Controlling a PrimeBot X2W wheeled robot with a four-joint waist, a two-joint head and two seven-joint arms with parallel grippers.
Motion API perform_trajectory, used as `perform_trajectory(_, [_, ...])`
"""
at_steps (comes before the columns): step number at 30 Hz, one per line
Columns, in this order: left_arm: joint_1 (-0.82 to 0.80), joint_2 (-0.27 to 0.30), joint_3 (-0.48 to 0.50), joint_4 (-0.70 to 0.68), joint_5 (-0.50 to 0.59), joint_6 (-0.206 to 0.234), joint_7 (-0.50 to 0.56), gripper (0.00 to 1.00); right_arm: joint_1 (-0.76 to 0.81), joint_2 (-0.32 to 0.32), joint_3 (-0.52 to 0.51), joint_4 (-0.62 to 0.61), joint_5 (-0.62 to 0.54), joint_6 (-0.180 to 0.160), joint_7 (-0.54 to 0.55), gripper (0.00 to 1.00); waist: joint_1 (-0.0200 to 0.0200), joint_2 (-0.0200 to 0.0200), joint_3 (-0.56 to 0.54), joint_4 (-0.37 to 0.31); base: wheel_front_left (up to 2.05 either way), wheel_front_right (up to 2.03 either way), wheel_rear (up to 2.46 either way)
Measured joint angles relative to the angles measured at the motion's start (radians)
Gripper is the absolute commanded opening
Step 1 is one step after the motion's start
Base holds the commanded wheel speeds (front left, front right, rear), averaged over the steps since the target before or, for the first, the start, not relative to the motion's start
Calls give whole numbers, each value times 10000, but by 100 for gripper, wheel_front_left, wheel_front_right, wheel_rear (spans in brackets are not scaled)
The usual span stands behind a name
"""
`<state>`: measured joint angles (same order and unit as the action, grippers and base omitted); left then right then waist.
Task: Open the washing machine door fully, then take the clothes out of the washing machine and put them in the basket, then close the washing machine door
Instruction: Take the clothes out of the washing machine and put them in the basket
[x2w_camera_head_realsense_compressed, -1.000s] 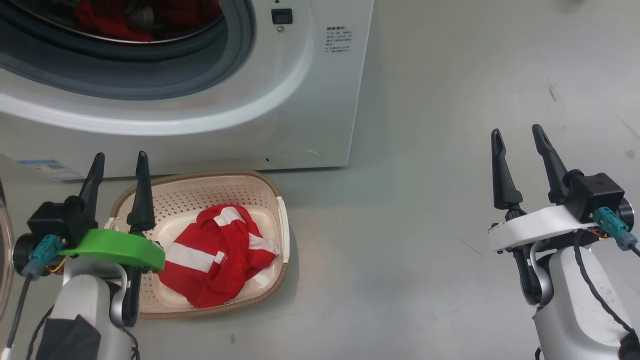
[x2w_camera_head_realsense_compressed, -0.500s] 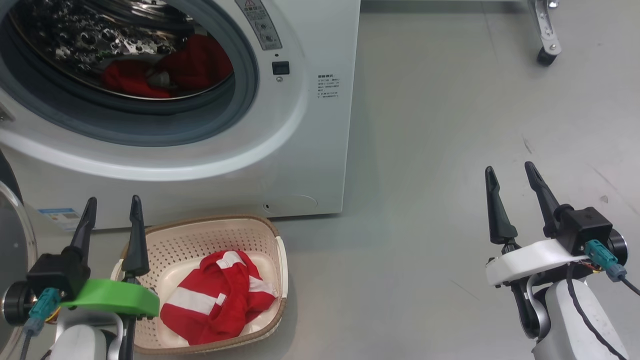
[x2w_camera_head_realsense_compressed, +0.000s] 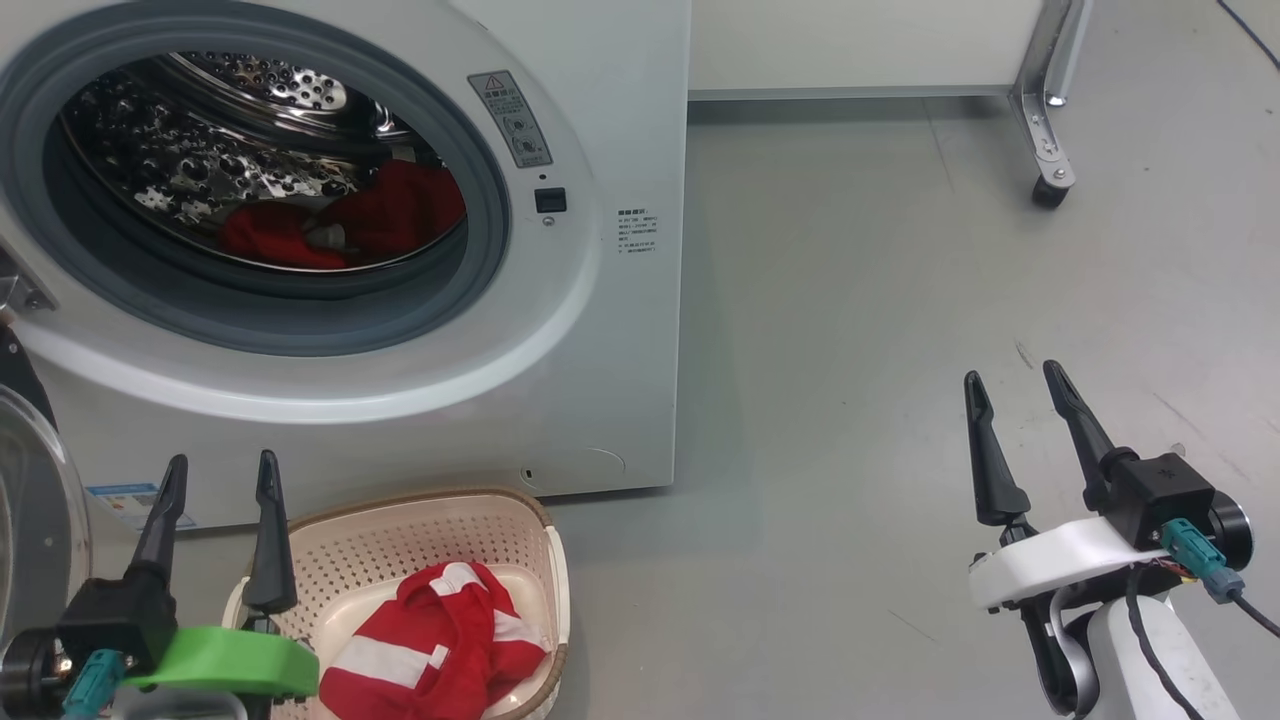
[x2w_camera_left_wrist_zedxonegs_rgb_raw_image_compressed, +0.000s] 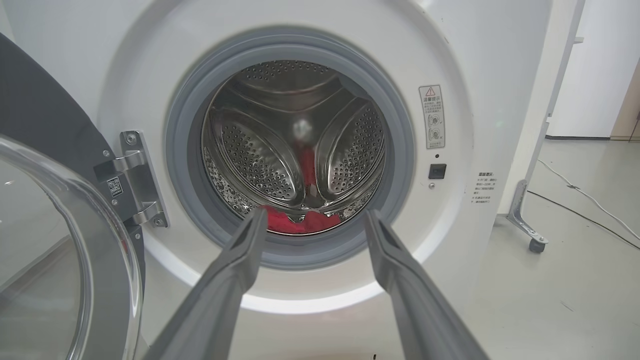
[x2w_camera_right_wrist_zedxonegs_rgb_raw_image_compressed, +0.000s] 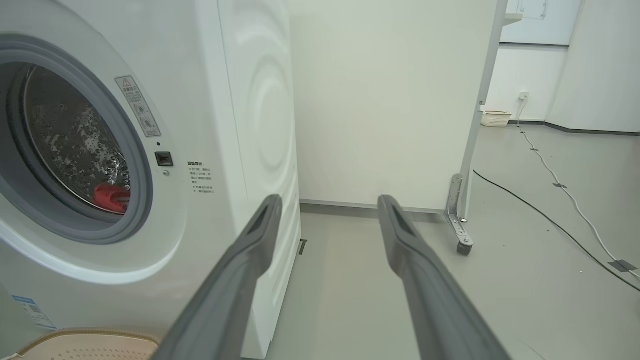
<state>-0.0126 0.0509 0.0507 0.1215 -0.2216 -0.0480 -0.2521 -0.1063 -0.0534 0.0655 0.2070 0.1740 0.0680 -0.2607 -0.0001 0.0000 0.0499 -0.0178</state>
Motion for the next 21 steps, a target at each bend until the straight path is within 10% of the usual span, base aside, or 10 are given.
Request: perform_trajectory(21, [690, -38, -174, -408, -148, 90, 0, 100, 365, 52, 61, -314, -6, -17, 0, 100, 0, 0, 95, 51, 0, 0, 0])
